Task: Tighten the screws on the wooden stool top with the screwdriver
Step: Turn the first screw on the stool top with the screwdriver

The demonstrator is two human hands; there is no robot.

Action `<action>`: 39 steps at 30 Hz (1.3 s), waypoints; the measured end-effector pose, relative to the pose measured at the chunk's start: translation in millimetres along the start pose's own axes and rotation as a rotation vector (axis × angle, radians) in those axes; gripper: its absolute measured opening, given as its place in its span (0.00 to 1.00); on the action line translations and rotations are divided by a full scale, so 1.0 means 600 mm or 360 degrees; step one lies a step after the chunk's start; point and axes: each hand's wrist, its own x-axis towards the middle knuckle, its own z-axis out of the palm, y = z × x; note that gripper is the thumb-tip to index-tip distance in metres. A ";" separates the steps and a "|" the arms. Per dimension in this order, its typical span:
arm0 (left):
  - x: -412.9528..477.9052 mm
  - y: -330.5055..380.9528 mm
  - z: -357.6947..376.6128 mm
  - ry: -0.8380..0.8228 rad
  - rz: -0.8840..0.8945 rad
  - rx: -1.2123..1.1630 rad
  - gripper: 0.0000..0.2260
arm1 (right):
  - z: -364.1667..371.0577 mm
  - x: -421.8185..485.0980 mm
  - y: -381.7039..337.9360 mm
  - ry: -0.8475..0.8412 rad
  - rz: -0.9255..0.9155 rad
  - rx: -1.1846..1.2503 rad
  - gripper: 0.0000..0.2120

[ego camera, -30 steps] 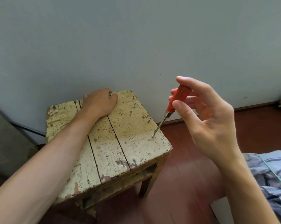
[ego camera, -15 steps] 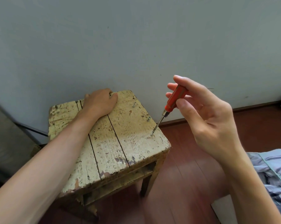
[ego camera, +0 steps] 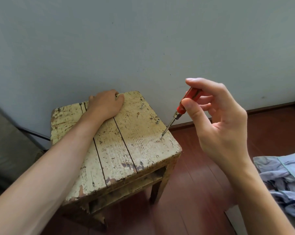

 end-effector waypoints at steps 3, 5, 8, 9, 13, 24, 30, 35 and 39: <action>0.001 0.000 0.000 -0.0002 0.0009 -0.0002 0.22 | -0.006 0.001 0.003 -0.0049 -0.0028 0.0001 0.17; 0.001 0.000 0.001 -0.0003 0.0012 -0.0011 0.22 | -0.011 0.000 0.005 -0.0109 -0.0022 0.0055 0.18; 0.001 -0.002 0.001 0.0000 0.0011 -0.0016 0.22 | -0.018 0.000 0.005 -0.0162 0.0009 0.0147 0.18; 0.001 -0.002 0.001 0.0000 0.0011 -0.0021 0.22 | -0.018 0.000 0.004 -0.0170 0.0011 0.0172 0.17; 0.002 -0.002 0.000 0.0003 0.0009 -0.0035 0.22 | -0.014 -0.001 -0.004 -0.0188 0.0005 0.0234 0.17; 0.001 -0.001 -0.001 0.0002 0.0020 -0.0034 0.22 | -0.004 -0.002 -0.001 -0.0037 -0.0009 0.0022 0.16; 0.001 0.001 -0.003 -0.0001 0.0010 -0.0027 0.22 | 0.002 0.001 0.002 0.0026 -0.0040 0.0002 0.18; 0.005 -0.001 0.001 -0.0004 0.0012 -0.0032 0.22 | -0.017 -0.001 0.004 -0.0166 -0.0021 0.0128 0.19; 0.004 -0.003 0.000 -0.0019 -0.0002 -0.0014 0.22 | -0.025 -0.002 0.002 -0.0230 0.0044 0.0311 0.20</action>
